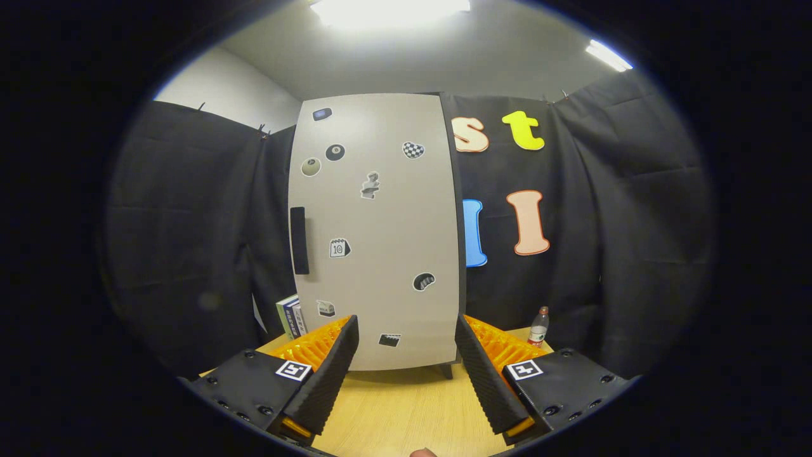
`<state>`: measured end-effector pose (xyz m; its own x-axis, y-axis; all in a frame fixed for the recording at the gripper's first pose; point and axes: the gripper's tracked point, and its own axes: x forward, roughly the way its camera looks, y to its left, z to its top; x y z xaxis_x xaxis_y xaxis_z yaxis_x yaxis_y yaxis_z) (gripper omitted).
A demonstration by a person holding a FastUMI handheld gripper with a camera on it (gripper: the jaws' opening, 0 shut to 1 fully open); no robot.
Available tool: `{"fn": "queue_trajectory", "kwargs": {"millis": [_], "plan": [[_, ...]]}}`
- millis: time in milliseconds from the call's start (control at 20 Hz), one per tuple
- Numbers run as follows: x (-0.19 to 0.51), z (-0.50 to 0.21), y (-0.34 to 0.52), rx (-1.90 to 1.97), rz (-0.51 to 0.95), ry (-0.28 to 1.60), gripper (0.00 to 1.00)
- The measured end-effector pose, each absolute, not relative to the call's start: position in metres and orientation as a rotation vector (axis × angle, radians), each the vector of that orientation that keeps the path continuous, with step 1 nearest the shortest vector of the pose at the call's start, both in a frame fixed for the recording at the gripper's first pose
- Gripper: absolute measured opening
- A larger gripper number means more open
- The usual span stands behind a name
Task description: Open the shoe cabinet door, grab the shoes and put them into the shoe cabinet, then close the shoe cabinet door.
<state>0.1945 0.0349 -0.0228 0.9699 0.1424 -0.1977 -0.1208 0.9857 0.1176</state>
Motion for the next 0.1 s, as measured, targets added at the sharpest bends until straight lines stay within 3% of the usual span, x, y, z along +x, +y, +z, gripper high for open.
{"fn": "queue_trajectory", "kwargs": {"millis": [100], "plan": [[0.1933, -0.0217, 0.0336, 0.104, 0.136, 0.205, 0.96]]}}
